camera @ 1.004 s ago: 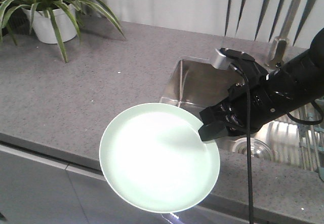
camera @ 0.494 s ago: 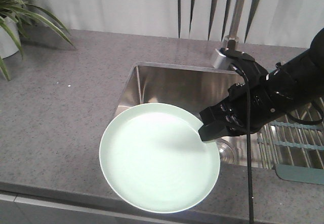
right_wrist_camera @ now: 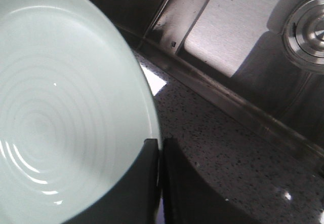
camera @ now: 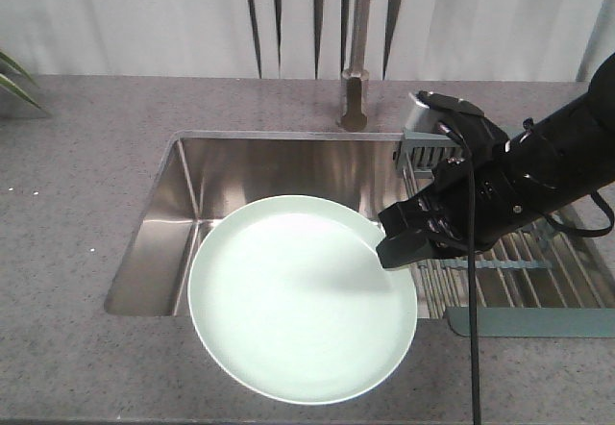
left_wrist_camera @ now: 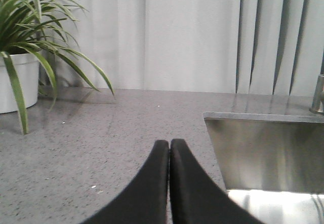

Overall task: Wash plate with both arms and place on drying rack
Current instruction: 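Bring the held plate over the stainless steel sink with the right gripper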

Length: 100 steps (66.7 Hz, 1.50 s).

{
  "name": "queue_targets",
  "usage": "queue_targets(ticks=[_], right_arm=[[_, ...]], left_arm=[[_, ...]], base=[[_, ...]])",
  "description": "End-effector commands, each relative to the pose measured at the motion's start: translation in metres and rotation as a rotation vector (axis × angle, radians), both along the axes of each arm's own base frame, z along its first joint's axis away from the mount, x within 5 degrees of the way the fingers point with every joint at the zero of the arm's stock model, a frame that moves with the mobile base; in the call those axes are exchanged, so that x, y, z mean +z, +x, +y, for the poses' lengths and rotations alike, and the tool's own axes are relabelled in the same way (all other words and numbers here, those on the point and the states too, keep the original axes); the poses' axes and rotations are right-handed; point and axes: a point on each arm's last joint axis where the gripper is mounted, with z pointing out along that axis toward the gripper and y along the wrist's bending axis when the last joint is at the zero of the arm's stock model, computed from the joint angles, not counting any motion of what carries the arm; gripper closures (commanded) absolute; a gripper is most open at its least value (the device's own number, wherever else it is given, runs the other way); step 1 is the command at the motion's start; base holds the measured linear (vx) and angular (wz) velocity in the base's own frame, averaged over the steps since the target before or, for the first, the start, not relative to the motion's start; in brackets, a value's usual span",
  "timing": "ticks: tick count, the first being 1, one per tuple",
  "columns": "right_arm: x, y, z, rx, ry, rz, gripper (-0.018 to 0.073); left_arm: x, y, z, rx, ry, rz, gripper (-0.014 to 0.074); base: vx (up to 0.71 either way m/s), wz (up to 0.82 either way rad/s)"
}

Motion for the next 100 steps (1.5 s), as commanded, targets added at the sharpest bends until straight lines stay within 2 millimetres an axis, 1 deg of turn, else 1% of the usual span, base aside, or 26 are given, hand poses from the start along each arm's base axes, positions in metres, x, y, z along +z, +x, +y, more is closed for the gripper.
queue_targets(ticks=[1, 57, 100], right_arm=[[0.0211, -0.0043, 0.0005, -0.010, 0.058, -0.070, 0.0568], [0.0211, -0.0043, 0.0005, -0.010, 0.058, -0.070, 0.0568], [0.0211, -0.0043, 0.0005, -0.010, 0.058, -0.070, 0.0568]], left_arm=[[0.0169, -0.0035, -0.0001, -0.004, -0.010, -0.115, 0.0603], [0.0169, -0.0035, -0.0001, -0.004, -0.010, -0.115, 0.0603], [0.0169, -0.0035, -0.0001, -0.004, -0.010, -0.115, 0.0603]], base=[[0.05, -0.28], [0.06, -0.25], [0.05, 0.10]])
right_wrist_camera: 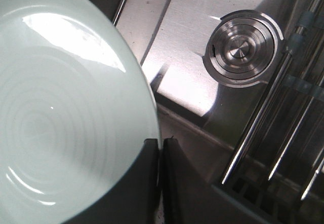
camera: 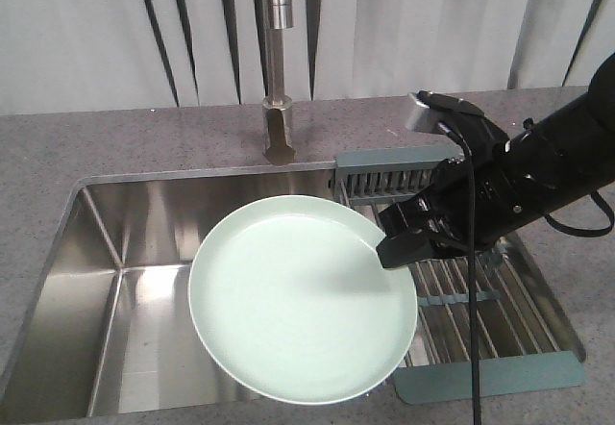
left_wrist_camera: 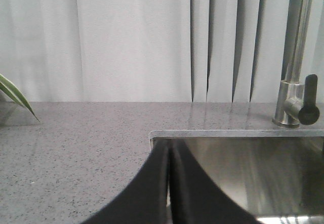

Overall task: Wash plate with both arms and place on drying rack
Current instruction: 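Bring the held plate over the stainless steel sink with the right gripper, then hold the plate still above the sink with the right gripper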

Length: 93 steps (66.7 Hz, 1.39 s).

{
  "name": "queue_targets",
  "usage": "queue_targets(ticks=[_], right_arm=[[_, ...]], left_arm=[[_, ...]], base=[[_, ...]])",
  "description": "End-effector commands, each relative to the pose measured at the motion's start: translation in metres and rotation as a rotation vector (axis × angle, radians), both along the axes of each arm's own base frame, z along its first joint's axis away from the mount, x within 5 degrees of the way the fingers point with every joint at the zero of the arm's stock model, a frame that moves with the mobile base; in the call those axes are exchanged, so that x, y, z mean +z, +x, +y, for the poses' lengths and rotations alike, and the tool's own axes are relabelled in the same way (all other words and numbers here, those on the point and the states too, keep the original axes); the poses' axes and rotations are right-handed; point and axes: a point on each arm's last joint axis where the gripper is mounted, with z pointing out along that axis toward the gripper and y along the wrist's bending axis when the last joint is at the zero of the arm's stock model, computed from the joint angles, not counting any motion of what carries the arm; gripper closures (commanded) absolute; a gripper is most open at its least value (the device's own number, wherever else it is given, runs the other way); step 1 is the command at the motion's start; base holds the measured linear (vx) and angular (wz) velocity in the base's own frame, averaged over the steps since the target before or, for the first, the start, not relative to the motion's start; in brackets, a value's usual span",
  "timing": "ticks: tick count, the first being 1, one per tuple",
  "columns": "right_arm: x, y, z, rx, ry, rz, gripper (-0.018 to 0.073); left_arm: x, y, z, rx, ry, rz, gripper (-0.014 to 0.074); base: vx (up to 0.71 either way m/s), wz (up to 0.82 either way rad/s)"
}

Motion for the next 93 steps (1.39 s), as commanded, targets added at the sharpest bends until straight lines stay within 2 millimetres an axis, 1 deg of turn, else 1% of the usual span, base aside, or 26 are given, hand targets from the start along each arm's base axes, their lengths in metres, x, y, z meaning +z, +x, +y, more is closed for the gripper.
queue_targets(ticks=[1, 29, 93], right_arm=[[0.0211, -0.0043, 0.0006, -0.011, 0.059, -0.069, 0.0568], [0.0211, -0.0043, 0.0006, -0.011, 0.059, -0.069, 0.0568], [0.0211, -0.0043, 0.0005, -0.011, 0.058, -0.069, 0.0568]], left_arm=[[0.0169, -0.0035, -0.0001, -0.004, -0.010, -0.115, 0.0603], [0.0169, -0.0035, -0.0001, -0.004, -0.010, -0.115, 0.0603], [0.0169, -0.0035, -0.0001, -0.004, -0.010, -0.115, 0.0603]], base=[[0.04, 0.16], [0.03, 0.13], [0.02, 0.05]])
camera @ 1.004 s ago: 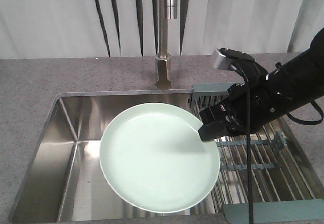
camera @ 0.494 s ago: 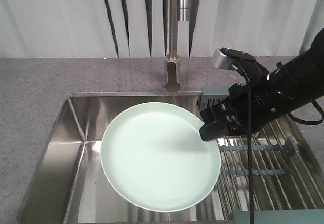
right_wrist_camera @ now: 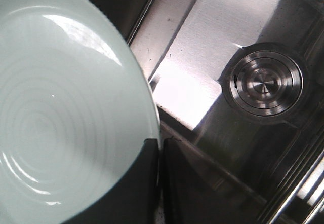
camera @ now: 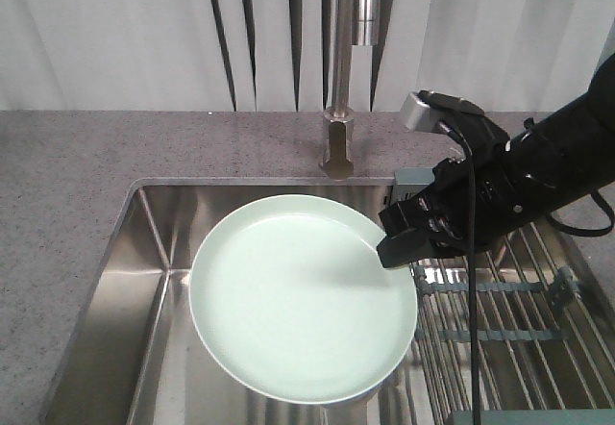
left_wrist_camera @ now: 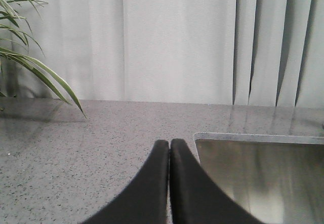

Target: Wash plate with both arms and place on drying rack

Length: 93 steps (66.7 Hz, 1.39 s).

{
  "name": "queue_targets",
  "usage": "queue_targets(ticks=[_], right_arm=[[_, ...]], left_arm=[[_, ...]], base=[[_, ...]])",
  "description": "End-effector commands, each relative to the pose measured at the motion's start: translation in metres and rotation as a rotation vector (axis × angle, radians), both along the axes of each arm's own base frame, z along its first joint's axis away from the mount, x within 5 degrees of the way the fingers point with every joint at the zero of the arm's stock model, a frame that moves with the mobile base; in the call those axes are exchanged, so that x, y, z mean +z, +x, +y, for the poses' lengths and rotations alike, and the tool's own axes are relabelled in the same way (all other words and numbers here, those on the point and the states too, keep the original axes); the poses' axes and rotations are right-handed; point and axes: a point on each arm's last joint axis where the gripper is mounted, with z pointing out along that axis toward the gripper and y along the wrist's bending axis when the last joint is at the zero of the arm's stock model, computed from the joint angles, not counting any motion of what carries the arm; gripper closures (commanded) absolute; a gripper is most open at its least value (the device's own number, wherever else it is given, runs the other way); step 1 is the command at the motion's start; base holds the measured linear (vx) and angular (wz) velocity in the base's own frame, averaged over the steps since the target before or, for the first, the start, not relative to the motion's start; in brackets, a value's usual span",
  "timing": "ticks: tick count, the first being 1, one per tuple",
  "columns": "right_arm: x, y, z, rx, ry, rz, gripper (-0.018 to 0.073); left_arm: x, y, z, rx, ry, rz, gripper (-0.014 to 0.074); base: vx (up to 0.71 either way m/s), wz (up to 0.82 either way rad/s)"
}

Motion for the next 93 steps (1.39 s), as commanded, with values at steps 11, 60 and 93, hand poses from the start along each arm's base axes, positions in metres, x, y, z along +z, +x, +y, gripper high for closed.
queue_targets(ticks=[11, 60, 93], right_arm=[[0.021, -0.004, 0.000, -0.010, 0.057, -0.069, 0.0568], [0.021, -0.004, 0.001, -0.010, 0.058, -0.068, 0.0568], [0.021, -0.004, 0.001, -0.010, 0.058, -0.068, 0.0568]], left_arm=[[0.017, -0.004, 0.000, -0.004, -0.010, -0.116, 0.0603], [0.074, -0.020, 0.000, -0.005, -0.010, -0.289, 0.0603], [0.171, -0.015, -0.001, -0.010, -0.010, -0.120, 0.0603]], base=[[0.00, 0.00], [0.00, 0.00], [0.00, 0.00]])
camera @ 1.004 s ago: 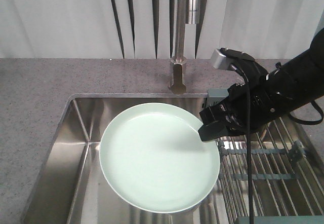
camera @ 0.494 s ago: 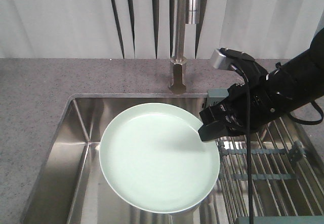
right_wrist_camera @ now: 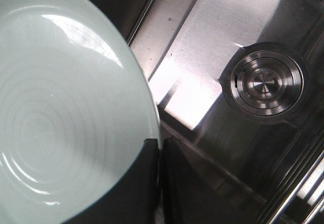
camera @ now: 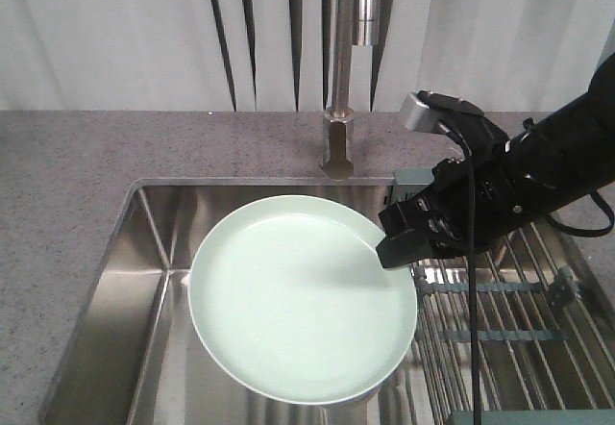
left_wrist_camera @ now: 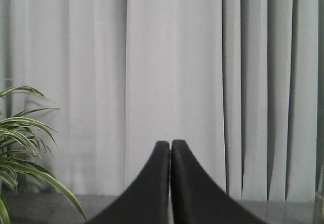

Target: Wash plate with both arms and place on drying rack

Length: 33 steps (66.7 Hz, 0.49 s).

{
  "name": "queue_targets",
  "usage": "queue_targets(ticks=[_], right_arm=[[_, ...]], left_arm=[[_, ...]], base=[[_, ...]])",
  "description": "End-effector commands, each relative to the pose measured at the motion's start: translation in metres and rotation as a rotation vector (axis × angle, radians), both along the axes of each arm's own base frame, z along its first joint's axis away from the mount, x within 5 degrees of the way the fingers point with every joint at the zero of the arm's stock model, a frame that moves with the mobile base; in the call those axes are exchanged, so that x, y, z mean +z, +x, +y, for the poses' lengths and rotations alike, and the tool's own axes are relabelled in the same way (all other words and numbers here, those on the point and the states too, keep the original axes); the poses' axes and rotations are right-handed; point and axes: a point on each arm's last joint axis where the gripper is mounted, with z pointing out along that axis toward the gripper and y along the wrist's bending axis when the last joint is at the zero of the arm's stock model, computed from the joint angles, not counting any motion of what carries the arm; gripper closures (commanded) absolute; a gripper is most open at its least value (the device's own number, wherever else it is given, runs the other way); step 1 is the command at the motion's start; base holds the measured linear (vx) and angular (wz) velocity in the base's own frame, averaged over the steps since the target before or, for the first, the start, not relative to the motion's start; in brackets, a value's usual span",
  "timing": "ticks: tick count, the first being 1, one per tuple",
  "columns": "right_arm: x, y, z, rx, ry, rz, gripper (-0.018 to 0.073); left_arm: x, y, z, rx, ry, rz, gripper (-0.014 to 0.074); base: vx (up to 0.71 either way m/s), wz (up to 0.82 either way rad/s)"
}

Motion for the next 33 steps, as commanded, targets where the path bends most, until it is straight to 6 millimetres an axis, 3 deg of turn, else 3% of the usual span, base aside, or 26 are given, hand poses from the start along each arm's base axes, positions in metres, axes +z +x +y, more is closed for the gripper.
queue_targets(ticks=[1, 11, 33], right_arm=[[0.021, -0.004, 0.001, -0.010, 0.058, -0.068, 0.0568], [0.021, -0.004, 0.001, -0.010, 0.058, -0.068, 0.0568], [0.021, -0.004, 0.001, -0.010, 0.058, -0.068, 0.0568]], left_arm=[[0.024, 0.013, 0.000, -0.009, -0.011, 0.042, 0.0603], [0.031, 0.042, 0.000, -0.009, -0.011, 0.213, 0.0603], [0.007, 0.097, 0.000, -0.008, -0.014, 0.449, 0.0603]], base=[[0.00, 0.00], [0.00, 0.00], [0.00, 0.00]])
